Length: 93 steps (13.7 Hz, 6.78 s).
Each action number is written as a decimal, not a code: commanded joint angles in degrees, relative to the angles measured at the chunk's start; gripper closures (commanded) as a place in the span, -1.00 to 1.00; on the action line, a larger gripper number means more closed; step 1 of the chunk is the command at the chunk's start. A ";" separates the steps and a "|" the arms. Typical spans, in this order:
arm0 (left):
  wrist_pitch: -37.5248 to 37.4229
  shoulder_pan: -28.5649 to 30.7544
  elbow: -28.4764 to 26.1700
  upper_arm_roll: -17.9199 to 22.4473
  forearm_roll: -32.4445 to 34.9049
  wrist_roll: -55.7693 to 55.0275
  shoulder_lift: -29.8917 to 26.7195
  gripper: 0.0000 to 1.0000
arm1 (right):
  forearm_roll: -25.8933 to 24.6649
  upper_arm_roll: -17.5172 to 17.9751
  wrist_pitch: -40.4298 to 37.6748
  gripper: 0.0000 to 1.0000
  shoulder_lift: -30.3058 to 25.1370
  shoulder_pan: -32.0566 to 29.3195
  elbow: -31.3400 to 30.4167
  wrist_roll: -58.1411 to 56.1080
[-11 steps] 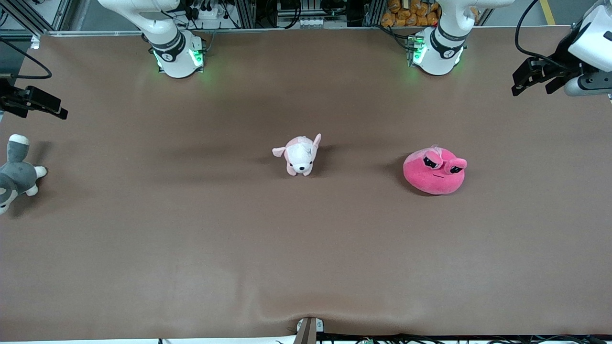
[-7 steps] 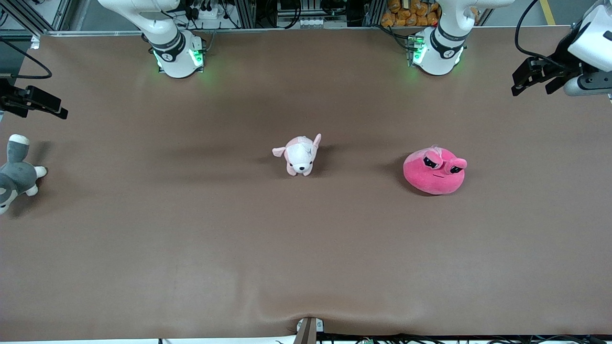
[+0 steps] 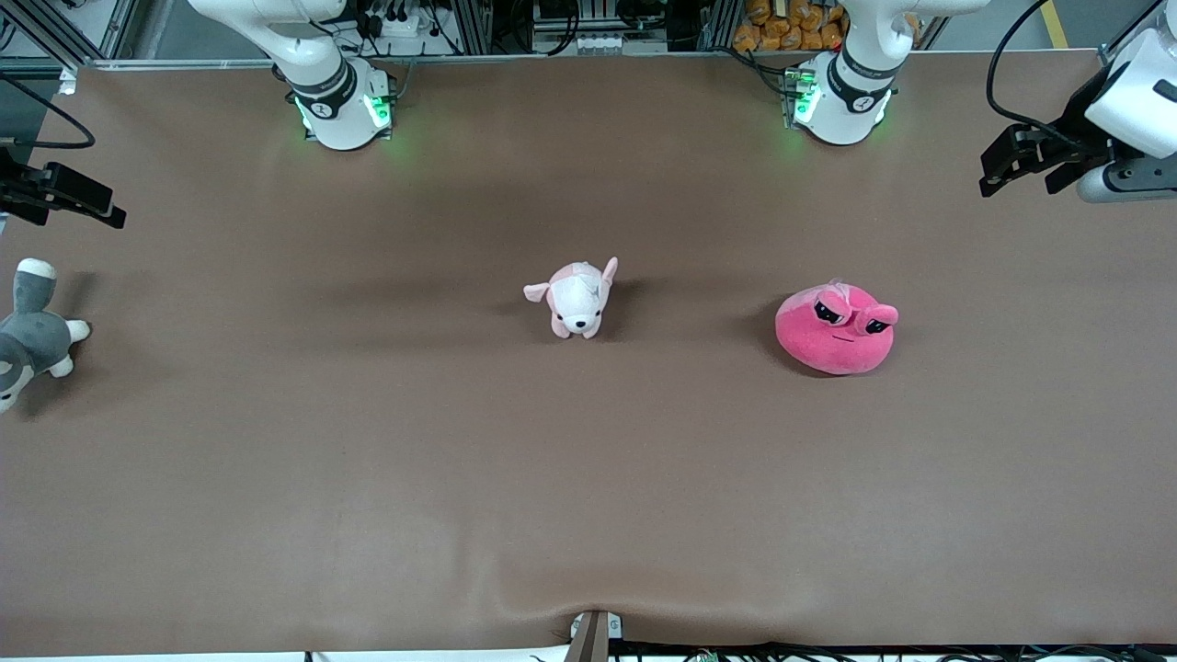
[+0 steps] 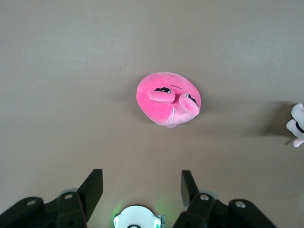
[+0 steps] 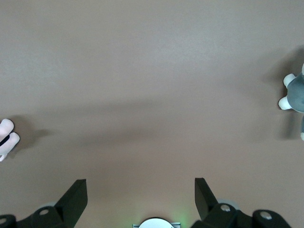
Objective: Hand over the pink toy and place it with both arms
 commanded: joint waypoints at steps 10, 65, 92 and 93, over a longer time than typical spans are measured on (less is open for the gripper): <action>-1.35 0.75 -2.70 -1.50 -0.42 -2.95 -0.38 -0.49 | 0.08 0.70 -0.78 -1.00 0.16 -1.12 0.65 -0.95; 25.63 9.19 -23.61 -1.50 -16.13 -58.24 13.60 -0.49 | -0.45 0.62 -0.70 -1.00 0.87 -1.56 0.65 -1.04; 20.46 10.60 -18.10 -6.14 -24.50 -65.41 11.14 1.00 | -0.45 0.62 -0.70 -1.00 0.96 -1.65 0.65 -0.95; 19.23 10.60 -15.30 -8.25 -24.50 -70.84 11.40 1.00 | -0.45 0.62 -0.70 -1.00 0.96 -1.65 0.65 -0.95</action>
